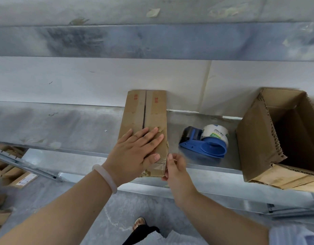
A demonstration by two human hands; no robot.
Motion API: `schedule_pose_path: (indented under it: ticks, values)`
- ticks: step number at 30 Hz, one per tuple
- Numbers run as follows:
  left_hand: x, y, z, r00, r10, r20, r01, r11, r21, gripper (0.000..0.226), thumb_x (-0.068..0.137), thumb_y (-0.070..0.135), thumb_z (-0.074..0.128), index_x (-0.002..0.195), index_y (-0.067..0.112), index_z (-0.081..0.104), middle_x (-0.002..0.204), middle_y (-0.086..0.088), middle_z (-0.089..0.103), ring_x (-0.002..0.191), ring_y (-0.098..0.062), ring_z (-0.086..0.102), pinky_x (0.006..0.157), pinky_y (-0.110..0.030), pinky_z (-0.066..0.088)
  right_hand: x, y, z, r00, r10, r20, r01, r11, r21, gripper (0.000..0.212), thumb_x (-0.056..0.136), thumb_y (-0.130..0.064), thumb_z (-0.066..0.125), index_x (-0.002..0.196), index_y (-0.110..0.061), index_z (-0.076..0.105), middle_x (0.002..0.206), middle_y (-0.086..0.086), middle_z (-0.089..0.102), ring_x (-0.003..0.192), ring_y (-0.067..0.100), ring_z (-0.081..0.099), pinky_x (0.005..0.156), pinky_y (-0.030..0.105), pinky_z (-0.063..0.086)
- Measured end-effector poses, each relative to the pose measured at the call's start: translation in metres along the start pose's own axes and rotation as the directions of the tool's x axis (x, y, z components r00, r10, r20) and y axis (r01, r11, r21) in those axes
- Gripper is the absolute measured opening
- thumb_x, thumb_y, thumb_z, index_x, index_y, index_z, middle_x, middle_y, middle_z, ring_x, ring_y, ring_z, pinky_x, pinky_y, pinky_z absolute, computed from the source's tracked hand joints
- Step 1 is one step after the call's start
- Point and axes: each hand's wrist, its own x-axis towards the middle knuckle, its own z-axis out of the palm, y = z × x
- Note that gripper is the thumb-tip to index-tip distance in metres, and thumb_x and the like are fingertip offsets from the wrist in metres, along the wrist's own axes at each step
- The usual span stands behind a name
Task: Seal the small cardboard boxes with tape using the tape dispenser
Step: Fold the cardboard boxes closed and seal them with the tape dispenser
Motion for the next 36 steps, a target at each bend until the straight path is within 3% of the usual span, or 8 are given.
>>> schedule_pose_path:
  ticks: [12, 16, 18, 20, 23, 28, 33, 36]
  values:
    - [-0.001, -0.003, -0.001, 1.0, -0.022, 0.014, 0.024, 0.983, -0.184, 0.063, 0.091, 0.058, 0.0, 0.15, 0.043, 0.017, 0.157, 0.025, 0.004, 0.145, 0.003, -0.002, 0.117, -0.027, -0.01, 0.012, 0.004, -0.014, 0.959, -0.284, -0.003, 0.27, 0.915, -0.299, 0.018, 0.103, -0.033, 0.037, 0.111, -0.049, 0.041, 0.107, -0.003, 0.061, 0.093, 0.01, 0.062, 0.078, 0.023, 0.051]
    - [-0.002, -0.009, -0.003, 0.998, -0.053, -0.013, 0.042, 0.897, -0.441, 0.063, 0.088, 0.06, 0.014, 0.142, 0.04, 0.04, 0.15, 0.029, 0.021, 0.142, 0.01, 0.006, 0.12, -0.029, -0.002, -0.005, -0.01, -0.034, 0.658, -0.693, 0.296, 0.687, 0.392, -0.611, 0.048, 0.1, -0.049, 0.034, 0.142, -0.028, 0.044, 0.144, -0.01, 0.044, 0.133, 0.005, 0.039, 0.111, 0.023, 0.03]
    - [-0.002, -0.012, -0.002, 0.996, -0.082, -0.041, 0.046, 0.831, -0.554, 0.051, 0.09, 0.054, 0.032, 0.133, 0.036, 0.053, 0.144, 0.026, 0.036, 0.14, 0.01, 0.018, 0.121, -0.032, 0.004, 0.0, -0.015, -0.033, 0.516, -0.708, 0.483, 0.752, 0.104, -0.651, 0.052, 0.1, -0.051, 0.036, 0.14, -0.02, 0.051, 0.147, -0.005, 0.045, 0.139, 0.012, 0.036, 0.114, 0.033, 0.03]
    - [-0.003, -0.016, -0.003, 0.989, -0.107, -0.103, 0.017, 0.769, -0.639, 0.039, 0.09, 0.048, 0.048, 0.123, 0.033, 0.063, 0.134, 0.023, 0.051, 0.134, 0.01, 0.032, 0.121, -0.037, 0.014, 0.009, -0.016, -0.031, 0.489, -0.677, 0.55, 0.748, 0.002, -0.664, 0.05, 0.1, -0.05, 0.038, 0.136, -0.02, 0.056, 0.144, -0.005, 0.05, 0.141, 0.016, 0.035, 0.11, 0.041, 0.038]
    - [-0.007, -0.03, -0.006, 0.986, -0.041, -0.164, -0.073, 0.77, -0.633, 0.049, 0.083, 0.064, 0.05, 0.115, 0.033, 0.069, 0.125, 0.02, 0.062, 0.125, 0.01, 0.044, 0.116, -0.034, 0.029, 0.016, -0.018, -0.033, 0.511, -0.681, 0.524, 0.716, 0.0, -0.698, 0.045, 0.098, -0.048, 0.045, 0.133, -0.023, 0.059, 0.14, -0.007, 0.054, 0.139, 0.016, 0.039, 0.103, 0.044, 0.044]
    - [-0.016, -0.056, 0.009, 0.922, 0.337, -0.189, -0.375, 0.899, -0.225, 0.053, 0.094, 0.06, 0.038, 0.129, 0.027, 0.061, 0.138, 0.011, 0.054, 0.136, -0.006, 0.039, 0.113, -0.037, 0.027, 0.025, -0.022, -0.037, 0.488, -0.653, 0.579, 0.735, -0.051, -0.676, 0.043, 0.098, -0.049, 0.045, 0.133, -0.027, 0.059, 0.141, -0.013, 0.052, 0.138, 0.016, 0.039, 0.102, 0.045, 0.045]
    - [-0.019, -0.074, 0.017, 0.873, 0.434, -0.223, -0.449, 0.893, -0.018, 0.048, 0.101, 0.051, 0.031, 0.143, 0.031, 0.044, 0.151, 0.008, 0.04, 0.142, -0.013, 0.032, 0.113, -0.04, 0.029, 0.024, -0.023, -0.038, 0.496, -0.634, 0.593, 0.736, -0.056, -0.675, 0.043, 0.099, -0.042, 0.045, 0.138, -0.025, 0.052, 0.146, -0.011, 0.046, 0.143, 0.014, 0.032, 0.115, 0.032, 0.032]
    - [-0.027, -0.075, 0.025, 0.912, 0.306, -0.274, -0.346, 0.932, -0.111, 0.06, 0.099, 0.055, 0.034, 0.152, 0.028, 0.025, 0.16, 0.002, 0.021, 0.148, -0.019, 0.017, 0.116, -0.045, 0.027, 0.017, -0.017, -0.033, 0.545, -0.64, 0.542, 0.722, 0.03, -0.691, 0.046, 0.102, -0.037, 0.04, 0.144, -0.022, 0.043, 0.154, -0.01, 0.036, 0.146, 0.014, 0.024, 0.118, 0.028, 0.024]
